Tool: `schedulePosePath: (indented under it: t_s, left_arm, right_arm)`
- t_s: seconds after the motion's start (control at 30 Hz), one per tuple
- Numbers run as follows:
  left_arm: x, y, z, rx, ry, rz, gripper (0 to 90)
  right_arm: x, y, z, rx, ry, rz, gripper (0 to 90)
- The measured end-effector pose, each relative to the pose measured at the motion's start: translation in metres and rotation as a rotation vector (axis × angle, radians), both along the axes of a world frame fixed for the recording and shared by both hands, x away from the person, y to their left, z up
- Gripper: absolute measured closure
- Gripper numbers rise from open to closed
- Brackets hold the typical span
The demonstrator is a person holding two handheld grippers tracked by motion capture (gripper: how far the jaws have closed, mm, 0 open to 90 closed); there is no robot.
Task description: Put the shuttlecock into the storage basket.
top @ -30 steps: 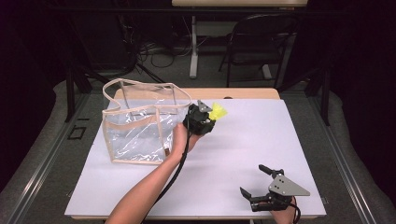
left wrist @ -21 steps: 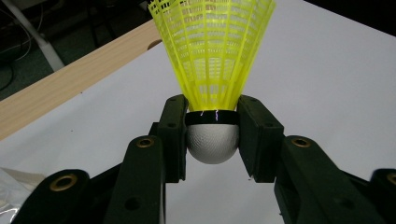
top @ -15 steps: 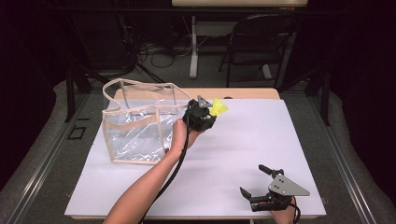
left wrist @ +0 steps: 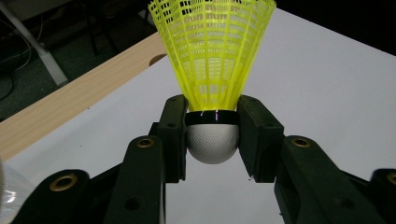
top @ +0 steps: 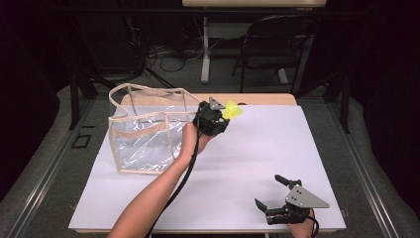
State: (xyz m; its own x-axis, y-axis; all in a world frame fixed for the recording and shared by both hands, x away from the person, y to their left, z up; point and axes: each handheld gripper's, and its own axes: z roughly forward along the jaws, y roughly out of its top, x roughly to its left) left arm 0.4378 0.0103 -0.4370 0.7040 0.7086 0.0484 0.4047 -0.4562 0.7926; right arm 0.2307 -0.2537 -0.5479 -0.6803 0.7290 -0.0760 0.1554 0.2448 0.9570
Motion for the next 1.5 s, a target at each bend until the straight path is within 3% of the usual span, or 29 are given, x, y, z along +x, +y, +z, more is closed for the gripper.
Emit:
schedulePosePath:
  t_s: [0.8,1.5]
  left_arm:
    - [0.003,-0.001,0.026,0.01,-0.034,-0.016,64.8]
    - [0.011,0.003,0.046,0.024,-0.037,-0.024,64.8]
  right_arm:
    - [-0.001,0.0,0.0,0.003,0.001,0.0,0.0]
    - [0.0,0.0,0.0,0.003,-0.001,0.003,0.0]
